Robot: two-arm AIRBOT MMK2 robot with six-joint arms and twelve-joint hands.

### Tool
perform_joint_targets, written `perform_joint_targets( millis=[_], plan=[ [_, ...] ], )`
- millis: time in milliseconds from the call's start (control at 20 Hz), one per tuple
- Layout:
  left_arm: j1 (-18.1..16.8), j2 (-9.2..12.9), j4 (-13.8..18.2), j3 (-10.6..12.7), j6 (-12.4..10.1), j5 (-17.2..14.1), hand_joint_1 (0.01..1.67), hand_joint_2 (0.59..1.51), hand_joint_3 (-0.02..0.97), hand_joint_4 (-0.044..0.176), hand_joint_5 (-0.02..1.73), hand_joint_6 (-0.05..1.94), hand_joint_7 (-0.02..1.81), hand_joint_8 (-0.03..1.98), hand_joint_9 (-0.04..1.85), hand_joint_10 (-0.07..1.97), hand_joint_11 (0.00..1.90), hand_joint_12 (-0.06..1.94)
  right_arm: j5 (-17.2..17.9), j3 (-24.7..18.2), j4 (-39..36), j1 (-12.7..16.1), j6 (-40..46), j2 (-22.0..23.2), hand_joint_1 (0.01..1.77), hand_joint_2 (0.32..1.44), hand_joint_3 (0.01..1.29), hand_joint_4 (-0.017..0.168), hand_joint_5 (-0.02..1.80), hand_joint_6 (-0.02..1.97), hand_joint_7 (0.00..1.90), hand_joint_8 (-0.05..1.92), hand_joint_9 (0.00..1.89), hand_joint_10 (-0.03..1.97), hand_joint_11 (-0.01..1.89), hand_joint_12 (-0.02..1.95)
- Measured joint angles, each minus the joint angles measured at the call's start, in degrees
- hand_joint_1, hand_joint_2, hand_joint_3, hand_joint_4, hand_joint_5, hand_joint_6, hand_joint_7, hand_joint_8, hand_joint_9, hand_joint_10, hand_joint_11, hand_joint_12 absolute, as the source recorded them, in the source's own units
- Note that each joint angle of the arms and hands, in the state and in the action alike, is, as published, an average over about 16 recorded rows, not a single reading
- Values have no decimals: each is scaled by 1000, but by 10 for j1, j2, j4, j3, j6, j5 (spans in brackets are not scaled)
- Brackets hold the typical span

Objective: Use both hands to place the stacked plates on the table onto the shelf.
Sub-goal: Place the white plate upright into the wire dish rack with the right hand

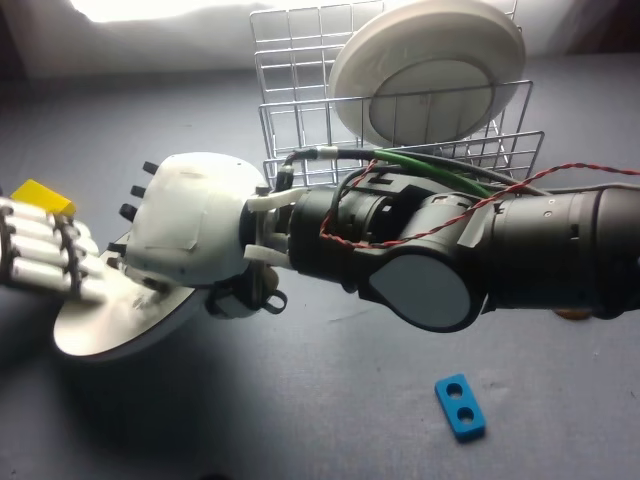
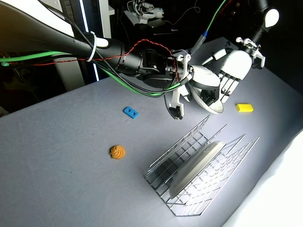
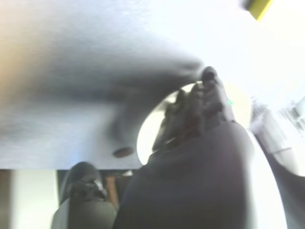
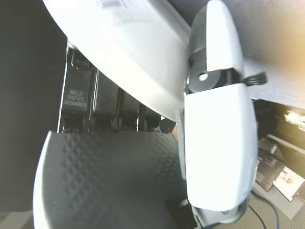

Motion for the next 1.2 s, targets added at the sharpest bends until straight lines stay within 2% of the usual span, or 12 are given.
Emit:
perform_joint_targets(
  millis=[300, 600, 800, 950, 1200],
  plan=[
    [-70, 7, 11, 6, -16, 2, 18, 1066, 20, 0, 34, 5, 18, 0, 12, 0, 17, 8, -3, -17, 0, 0, 0, 15, 1209, 950, 11, -8, 809, 629, 966, 582, 1009, 1066, 887, 1216],
    [-121, 15, 14, 8, -24, -2, 18, 1065, 20, -3, 44, 11, 21, -1, 19, 12, 17, 8, -3, -64, 0, 7, 1, 50, 1236, 952, 11, -7, 849, 670, 1001, 619, 998, 1074, 880, 1212],
    [-138, 18, 14, 8, -25, -4, 18, 1063, 20, -3, 43, 9, 20, -1, 21, 13, 17, 7, 0, -111, 0, 19, 2, 88, 1265, 955, 11, -4, 895, 734, 1031, 665, 1002, 1044, 869, 1214],
    [-142, 18, 14, 8, -25, -5, 18, 1063, 20, -3, 43, 9, 20, -1, 21, 13, 17, 7, 7, -152, 0, 32, 5, 122, 1278, 958, 12, -1, 933, 783, 1056, 700, 1027, 939, 868, 1211],
    [-146, 18, 13, 8, -25, -7, 18, 1062, 20, -3, 42, 9, 25, -1, 18, 14, 17, 7, 31, -218, 0, 70, 28, 186, 1302, 962, 12, 1, 976, 867, 1086, 751, 1039, 917, 864, 1202]
  ],
)
